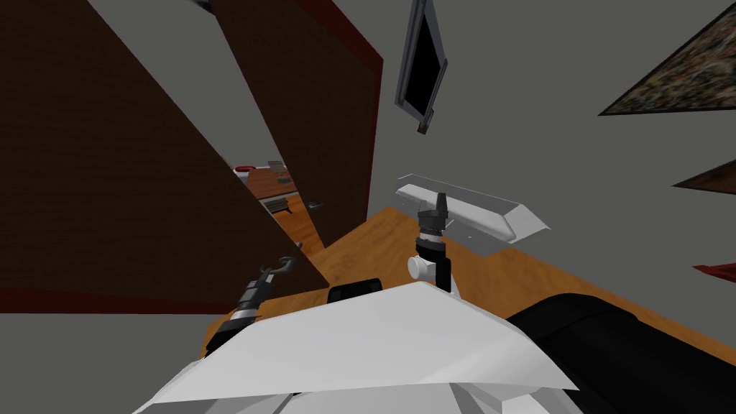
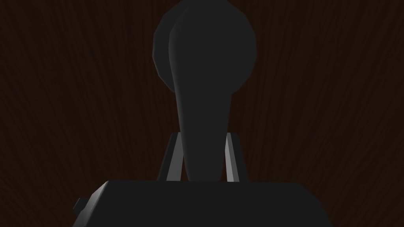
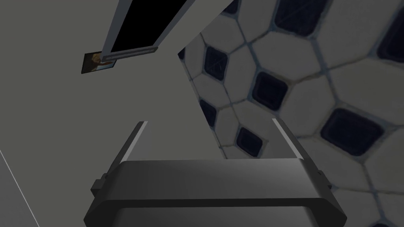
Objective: Pull the door open
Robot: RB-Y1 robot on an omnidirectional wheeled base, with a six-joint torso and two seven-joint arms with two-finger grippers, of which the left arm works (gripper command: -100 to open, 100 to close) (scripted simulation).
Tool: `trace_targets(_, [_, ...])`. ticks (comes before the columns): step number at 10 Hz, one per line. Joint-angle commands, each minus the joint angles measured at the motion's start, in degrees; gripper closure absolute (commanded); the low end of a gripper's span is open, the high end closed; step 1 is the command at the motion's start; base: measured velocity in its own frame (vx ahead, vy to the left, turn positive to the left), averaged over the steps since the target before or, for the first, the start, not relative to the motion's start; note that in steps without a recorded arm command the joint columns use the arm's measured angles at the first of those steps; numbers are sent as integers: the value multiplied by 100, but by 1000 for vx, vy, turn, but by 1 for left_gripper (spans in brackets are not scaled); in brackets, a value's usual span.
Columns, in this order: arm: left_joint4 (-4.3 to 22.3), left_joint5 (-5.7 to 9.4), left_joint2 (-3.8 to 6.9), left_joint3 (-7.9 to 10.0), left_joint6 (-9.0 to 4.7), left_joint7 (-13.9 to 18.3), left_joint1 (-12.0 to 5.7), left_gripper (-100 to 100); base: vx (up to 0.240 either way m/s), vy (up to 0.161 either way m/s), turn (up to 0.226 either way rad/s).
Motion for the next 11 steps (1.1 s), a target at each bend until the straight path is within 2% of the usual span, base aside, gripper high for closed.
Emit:
trace_targets(1, [63, -48, -30, -83, -161, 39, 16, 100, -109, 44, -72])
trace_targets(2, [43, -10, 10, -19, -80, 21, 4, 100, -46, 30, -12])
trace_targets(3, [126, -30, 30, -54, -240, 52, 61, 100, -158, 32, -200])
trace_targets(4, [126, -30, 30, -54, -240, 52, 61, 100, -168, 50, -126])
trace_targets(6, [206, -50, 50, -91, -413, 85, 117, 100, -158, 51, -125])
trace_targets(7, [272, -66, 67, -122, -556, 113, 164, 100, -245, 86, -284])
trace_targets(9, [294, -71, 73, -132, -603, 122, 179, 100, -168, 53, -82])
trace_targets(11, [315, -77, 78, -142, -649, 131, 194, 100, -26, 12, -6])
